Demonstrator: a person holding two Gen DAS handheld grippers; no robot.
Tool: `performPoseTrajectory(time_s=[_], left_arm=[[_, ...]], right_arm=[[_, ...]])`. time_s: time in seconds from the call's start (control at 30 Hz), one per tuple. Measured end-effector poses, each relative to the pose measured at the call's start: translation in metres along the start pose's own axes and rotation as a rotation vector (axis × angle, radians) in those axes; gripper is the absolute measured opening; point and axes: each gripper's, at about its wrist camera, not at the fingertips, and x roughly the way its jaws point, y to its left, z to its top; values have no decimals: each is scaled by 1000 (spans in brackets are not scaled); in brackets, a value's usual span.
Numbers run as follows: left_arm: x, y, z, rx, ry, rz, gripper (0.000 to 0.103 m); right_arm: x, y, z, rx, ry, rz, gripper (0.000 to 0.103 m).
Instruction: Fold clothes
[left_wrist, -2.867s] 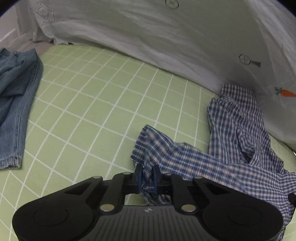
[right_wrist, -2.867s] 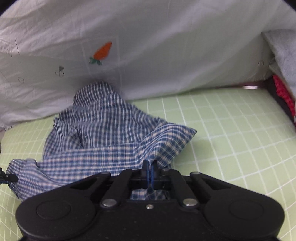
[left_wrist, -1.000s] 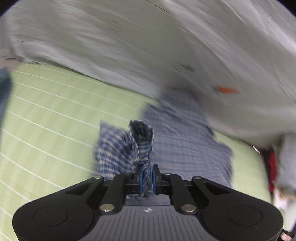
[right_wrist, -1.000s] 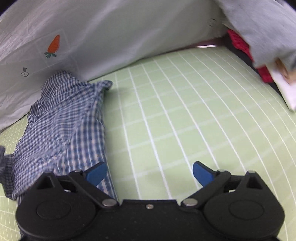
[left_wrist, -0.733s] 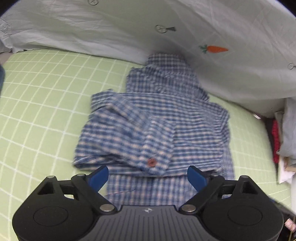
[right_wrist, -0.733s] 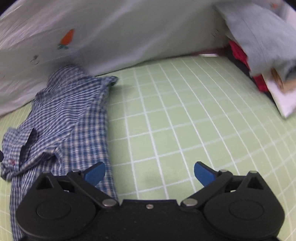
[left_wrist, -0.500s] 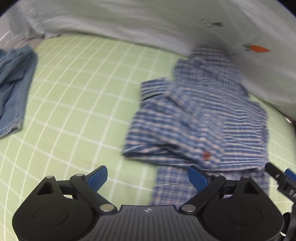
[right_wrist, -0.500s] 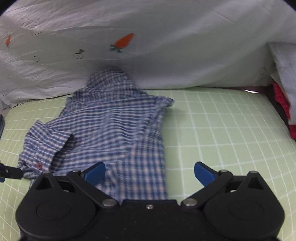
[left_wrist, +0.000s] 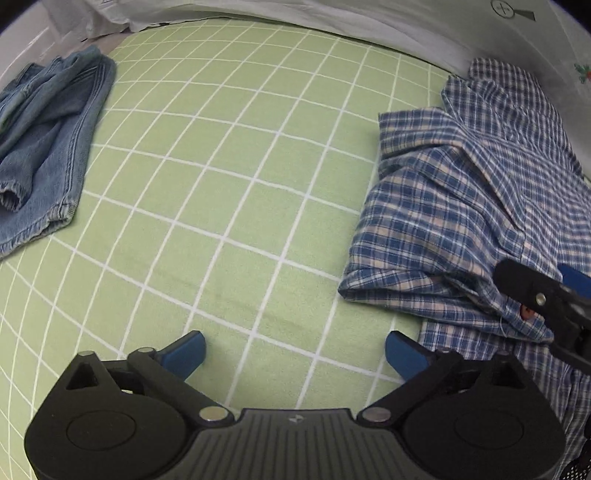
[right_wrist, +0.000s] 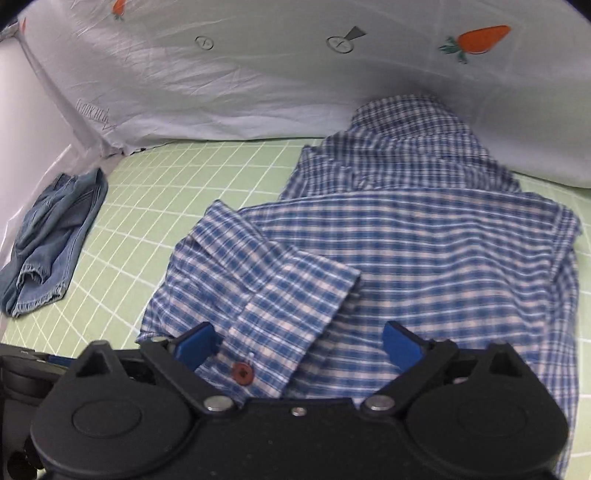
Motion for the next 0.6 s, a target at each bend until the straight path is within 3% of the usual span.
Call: performPoseTrajectory(time_s=[0.07, 0.13, 0.3, 0.43, 0.6], left_arm=[[0, -1, -1, 11, -6, 10, 103], [-1, 0, -1, 4, -9, 11, 103], [-3, 4, -2, 5, -15, 12, 103], [-6, 5, -4, 10, -23, 11, 103], [-26, 15, -11, 5, -9, -86, 103]], right_arm=[[2, 0, -1, 17, 3, 18, 79], [2, -1, -1, 37, 2, 30, 59], [-6, -4, -7, 55, -4, 81, 30], [-12, -6, -11, 68, -9, 124, 12], [-41, 0, -18, 92, -58, 130, 7]])
